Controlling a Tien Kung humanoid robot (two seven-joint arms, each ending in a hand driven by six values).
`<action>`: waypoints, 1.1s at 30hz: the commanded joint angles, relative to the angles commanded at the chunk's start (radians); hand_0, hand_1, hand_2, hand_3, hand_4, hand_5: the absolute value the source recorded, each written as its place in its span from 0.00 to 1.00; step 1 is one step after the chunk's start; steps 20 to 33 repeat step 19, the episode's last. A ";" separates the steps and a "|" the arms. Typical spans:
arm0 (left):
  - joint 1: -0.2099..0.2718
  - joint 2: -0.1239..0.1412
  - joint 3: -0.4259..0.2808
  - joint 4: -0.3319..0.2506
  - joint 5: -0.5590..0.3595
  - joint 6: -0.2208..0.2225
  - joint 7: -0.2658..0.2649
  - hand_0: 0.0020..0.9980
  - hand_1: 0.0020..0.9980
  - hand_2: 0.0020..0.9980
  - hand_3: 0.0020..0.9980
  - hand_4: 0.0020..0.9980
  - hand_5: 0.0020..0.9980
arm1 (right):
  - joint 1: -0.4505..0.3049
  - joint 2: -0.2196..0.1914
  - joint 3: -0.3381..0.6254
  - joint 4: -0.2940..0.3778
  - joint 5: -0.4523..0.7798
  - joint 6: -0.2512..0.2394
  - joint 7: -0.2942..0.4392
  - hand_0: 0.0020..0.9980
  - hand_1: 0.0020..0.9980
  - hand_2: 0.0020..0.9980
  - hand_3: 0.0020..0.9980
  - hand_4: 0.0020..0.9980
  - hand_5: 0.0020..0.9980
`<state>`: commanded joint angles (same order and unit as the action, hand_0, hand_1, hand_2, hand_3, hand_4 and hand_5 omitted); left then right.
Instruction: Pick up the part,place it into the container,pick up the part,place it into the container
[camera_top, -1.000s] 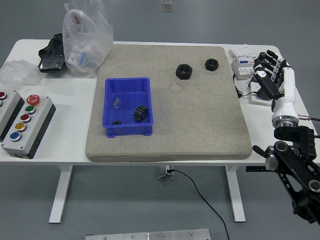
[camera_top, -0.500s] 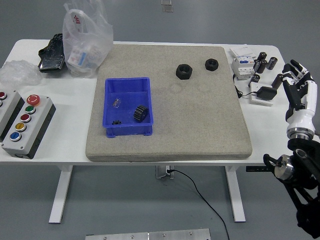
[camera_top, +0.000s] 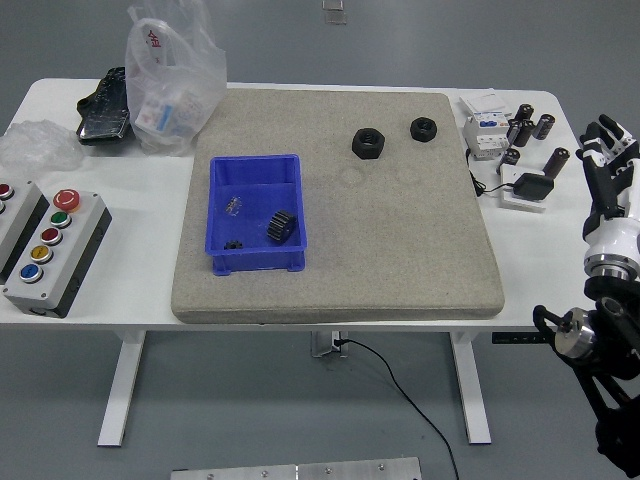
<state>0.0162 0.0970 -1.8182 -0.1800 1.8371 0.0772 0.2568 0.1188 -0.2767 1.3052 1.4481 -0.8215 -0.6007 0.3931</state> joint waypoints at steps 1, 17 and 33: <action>0.001 0.000 0.000 0.000 0.000 0.000 0.000 0.79 0.67 0.64 0.78 0.86 1.00 | -0.001 0.000 0.001 0.001 -0.001 0.000 0.000 0.75 0.74 0.76 0.72 0.70 0.45; 0.000 -0.008 0.004 0.000 -0.016 -0.002 -0.003 0.79 0.67 0.64 0.79 0.87 1.00 | -0.013 0.006 0.050 0.015 -0.021 -0.007 -0.003 0.75 0.74 0.76 0.72 0.70 0.49; -0.002 -0.008 0.004 0.000 -0.018 -0.002 -0.004 0.79 0.67 0.64 0.79 0.87 1.00 | -0.014 0.008 0.054 0.017 -0.021 -0.007 -0.002 0.75 0.74 0.76 0.72 0.70 0.49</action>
